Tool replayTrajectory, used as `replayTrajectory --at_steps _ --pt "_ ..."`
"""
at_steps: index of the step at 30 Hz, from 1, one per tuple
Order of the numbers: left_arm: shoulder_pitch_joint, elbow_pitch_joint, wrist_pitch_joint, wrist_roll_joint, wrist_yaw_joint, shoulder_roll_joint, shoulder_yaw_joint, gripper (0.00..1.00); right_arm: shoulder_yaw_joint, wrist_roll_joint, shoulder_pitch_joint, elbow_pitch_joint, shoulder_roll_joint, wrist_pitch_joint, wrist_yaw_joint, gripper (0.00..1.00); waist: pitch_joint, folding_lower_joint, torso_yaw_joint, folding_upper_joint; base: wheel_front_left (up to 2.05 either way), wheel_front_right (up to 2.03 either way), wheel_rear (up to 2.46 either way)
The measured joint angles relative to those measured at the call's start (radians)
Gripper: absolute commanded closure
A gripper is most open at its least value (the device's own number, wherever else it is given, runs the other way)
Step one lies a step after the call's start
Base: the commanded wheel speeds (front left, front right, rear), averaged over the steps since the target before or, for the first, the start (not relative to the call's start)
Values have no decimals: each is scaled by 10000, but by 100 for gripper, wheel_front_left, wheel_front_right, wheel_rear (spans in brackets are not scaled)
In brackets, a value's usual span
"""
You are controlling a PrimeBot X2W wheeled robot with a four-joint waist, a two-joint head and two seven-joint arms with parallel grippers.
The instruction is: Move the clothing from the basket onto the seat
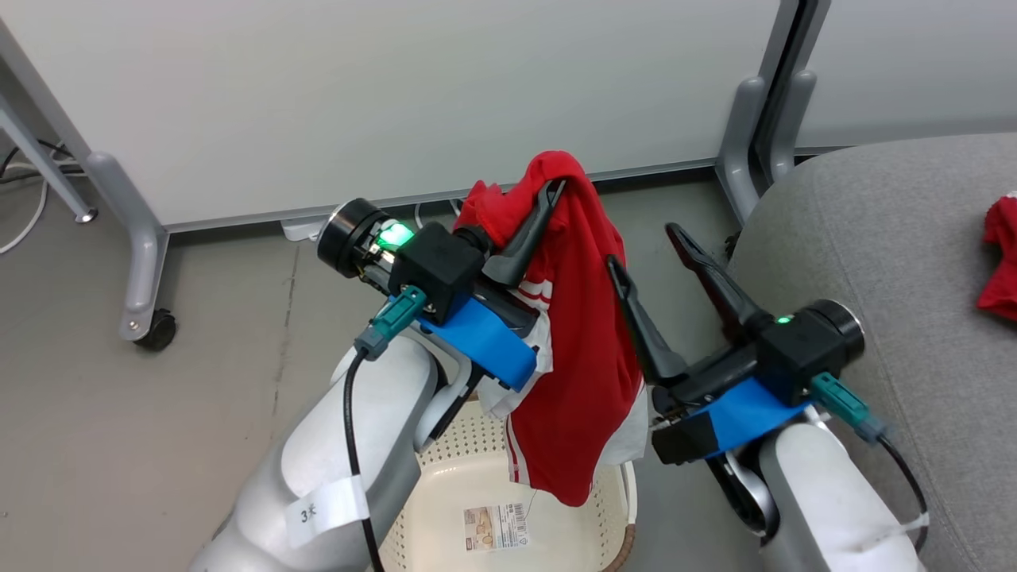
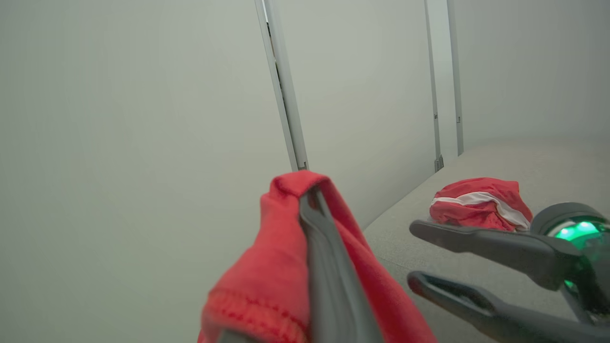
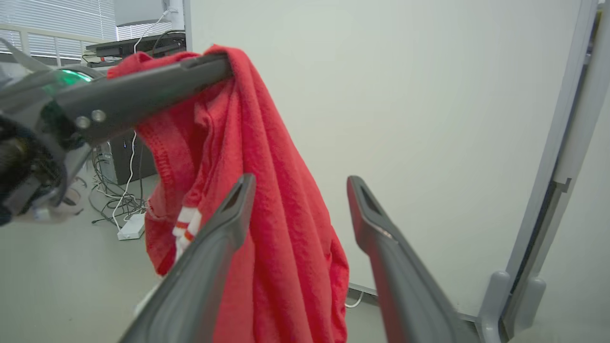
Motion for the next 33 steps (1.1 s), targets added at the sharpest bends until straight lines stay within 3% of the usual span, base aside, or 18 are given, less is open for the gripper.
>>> replayTrajectory --at_steps 8,18,19,20,21,33 --pt "-217 -59 0 -2 0 -117 -240 100 782 107 -675 236 75 0 0 0 215 0 241 0 0 0 0" --pt "-390 -234 0 15 0 -205 -508 100 899 -433 -1528 1766 113 -2 2 0 428 0 412 0 0 0 0" --pt "-397 -242 0 13 0 -209 -522 100 913 -468 -1587 2075 117 -10 0 5 433 0 427 0 0 0 0" --pt "-400 -255 0 13 0 -215 -535 100 986 -470 -1608 2510 119 -23 2 84 429 0 442 0 0 0 0" --pt "-407 -272 0 12 0 -219 -535 100 1039 -384 -1592 2824 123 -12 2 100 420 1 451 0 0 0 0" --pt "-393 -263 0 2 0 -238 -506 100 1133 15 -1798 3143 178 -15 2 100 354 0 405 0 0 0 0"
